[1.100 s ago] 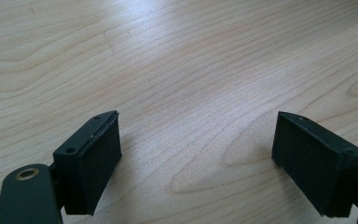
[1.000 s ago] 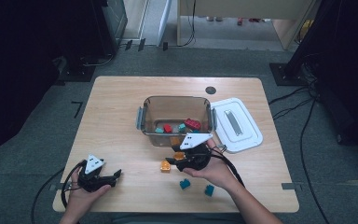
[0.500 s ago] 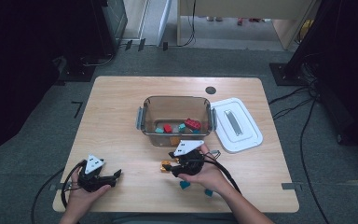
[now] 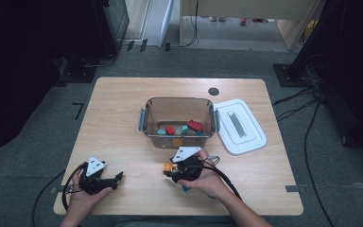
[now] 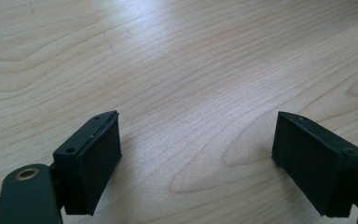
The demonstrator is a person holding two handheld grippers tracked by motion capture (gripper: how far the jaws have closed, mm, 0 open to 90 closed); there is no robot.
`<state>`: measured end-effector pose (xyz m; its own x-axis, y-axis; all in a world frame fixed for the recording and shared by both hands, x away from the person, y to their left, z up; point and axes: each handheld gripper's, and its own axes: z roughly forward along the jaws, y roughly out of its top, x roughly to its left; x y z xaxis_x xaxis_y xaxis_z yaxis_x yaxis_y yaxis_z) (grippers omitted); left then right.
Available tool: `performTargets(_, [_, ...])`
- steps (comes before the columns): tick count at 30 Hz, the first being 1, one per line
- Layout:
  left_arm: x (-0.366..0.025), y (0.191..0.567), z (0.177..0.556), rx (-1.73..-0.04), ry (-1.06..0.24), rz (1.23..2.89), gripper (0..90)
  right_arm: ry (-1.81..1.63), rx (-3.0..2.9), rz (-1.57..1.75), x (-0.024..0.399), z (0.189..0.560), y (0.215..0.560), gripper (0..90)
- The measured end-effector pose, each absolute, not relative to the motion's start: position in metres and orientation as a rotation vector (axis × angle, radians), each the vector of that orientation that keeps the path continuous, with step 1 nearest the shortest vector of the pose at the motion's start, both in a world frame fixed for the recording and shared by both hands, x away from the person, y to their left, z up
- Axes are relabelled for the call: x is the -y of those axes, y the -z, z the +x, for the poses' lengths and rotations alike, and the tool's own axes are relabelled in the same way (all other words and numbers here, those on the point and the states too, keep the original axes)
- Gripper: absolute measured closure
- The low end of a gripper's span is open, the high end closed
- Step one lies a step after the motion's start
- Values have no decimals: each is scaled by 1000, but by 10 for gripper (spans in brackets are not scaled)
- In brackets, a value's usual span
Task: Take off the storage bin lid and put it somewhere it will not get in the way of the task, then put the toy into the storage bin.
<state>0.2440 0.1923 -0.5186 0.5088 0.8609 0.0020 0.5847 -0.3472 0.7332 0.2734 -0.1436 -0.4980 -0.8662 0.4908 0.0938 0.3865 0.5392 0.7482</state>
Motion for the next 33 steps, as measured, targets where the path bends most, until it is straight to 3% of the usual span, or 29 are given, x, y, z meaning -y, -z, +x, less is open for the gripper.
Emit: performTargets(33, [-192, 519, 244, -1178, -516, 2065, 155, -1189, -2661, 758, 140, 274, 508, 457])
